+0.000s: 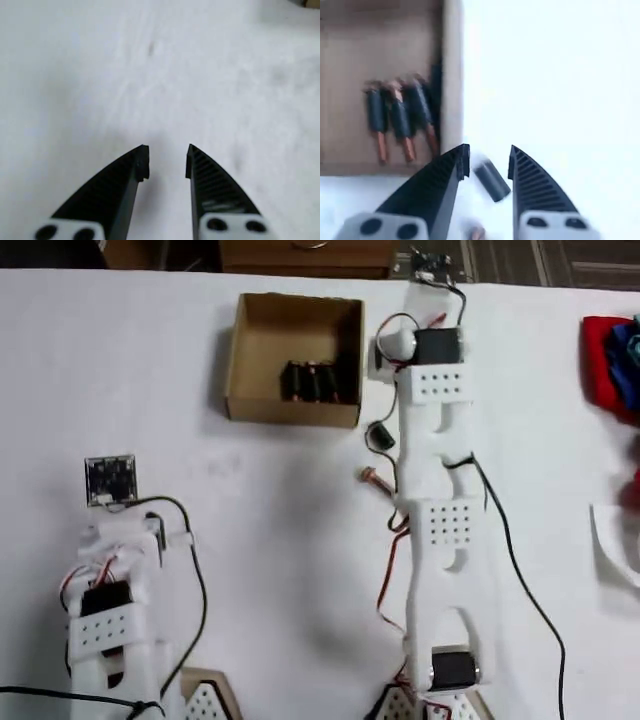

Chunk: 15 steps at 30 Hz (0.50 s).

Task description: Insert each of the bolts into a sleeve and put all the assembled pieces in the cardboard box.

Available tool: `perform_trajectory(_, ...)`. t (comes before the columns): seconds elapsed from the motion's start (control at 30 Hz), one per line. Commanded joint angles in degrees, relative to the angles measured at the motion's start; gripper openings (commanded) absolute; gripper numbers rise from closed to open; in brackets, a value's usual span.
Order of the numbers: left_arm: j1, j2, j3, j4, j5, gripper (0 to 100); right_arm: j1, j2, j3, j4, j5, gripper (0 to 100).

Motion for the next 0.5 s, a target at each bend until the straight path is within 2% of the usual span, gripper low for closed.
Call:
perform_trajectory(0.0,-0.35,-0.88,0.04,-0.88,0.26,14,0.84,-0.48,4.04,1.45,0.0,11.5)
perform_trajectory(0.23,-0.35,-0.88,0.04,-0.7,0.18,14,-1.36,6.46,6.33,1.27,13.19,11.5)
perform_trajectory(0.47,-0.35,-0.88,0.04,-0.7,0.18,14,-1.27,10.51,6.33,0.48,17.05,11.6)
